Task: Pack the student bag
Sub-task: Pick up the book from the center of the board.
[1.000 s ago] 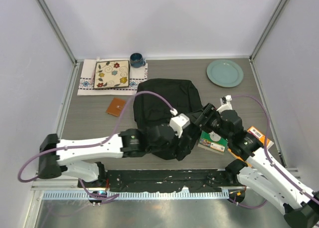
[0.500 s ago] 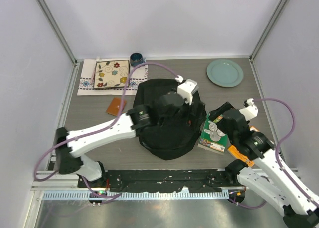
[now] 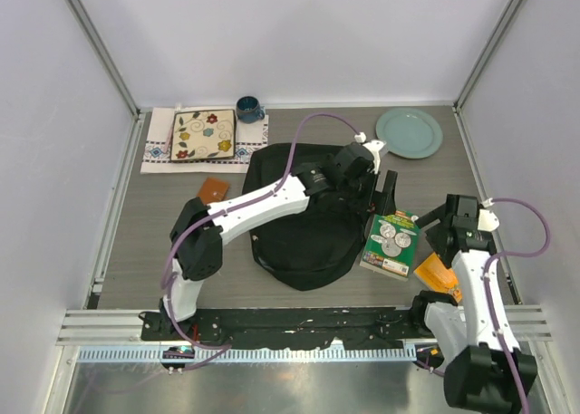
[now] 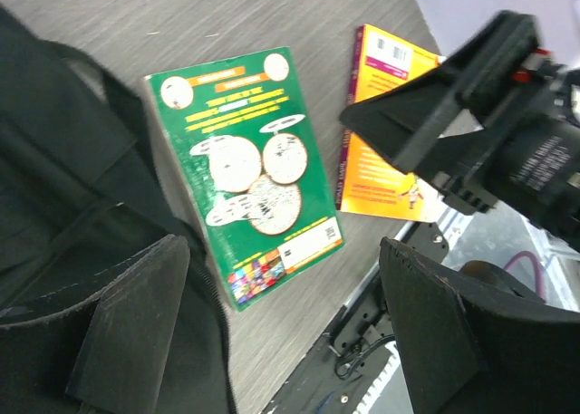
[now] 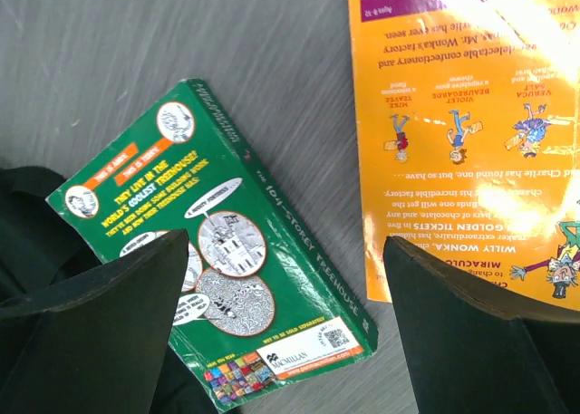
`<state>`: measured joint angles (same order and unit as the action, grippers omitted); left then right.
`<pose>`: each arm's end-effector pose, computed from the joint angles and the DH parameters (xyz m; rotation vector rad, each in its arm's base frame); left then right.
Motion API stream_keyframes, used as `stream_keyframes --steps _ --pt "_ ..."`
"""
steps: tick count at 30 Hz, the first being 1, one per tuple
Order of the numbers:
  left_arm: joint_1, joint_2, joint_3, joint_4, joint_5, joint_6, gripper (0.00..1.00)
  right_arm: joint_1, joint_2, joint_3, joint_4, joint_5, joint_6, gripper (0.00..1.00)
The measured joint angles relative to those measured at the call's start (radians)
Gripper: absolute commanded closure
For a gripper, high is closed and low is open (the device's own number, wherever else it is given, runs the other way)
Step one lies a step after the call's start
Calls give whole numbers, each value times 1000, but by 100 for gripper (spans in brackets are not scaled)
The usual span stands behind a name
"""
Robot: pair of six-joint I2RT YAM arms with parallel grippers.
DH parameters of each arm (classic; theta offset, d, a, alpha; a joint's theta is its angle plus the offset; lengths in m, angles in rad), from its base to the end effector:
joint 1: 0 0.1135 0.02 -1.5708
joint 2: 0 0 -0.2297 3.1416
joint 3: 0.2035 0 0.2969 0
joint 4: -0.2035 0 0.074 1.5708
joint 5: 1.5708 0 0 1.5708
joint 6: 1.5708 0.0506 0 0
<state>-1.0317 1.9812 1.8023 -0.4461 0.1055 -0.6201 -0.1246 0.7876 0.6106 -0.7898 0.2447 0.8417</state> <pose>0.2569 -0.4398 0.2587 0.5519 2.3275 -0.9850 0.2214 -0.0401 0.1828 1.2432 2.1641 -0.0145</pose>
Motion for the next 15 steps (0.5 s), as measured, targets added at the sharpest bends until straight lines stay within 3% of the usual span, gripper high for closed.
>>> stream_keyframes --steps 9,15 --pt "0 196 186 -16 132 -59 14 -347 102 -6 49 -330 -137 6" --pt "1 335 294 -69 148 -77 17 -382 129 -23 89 -432 -167 8"
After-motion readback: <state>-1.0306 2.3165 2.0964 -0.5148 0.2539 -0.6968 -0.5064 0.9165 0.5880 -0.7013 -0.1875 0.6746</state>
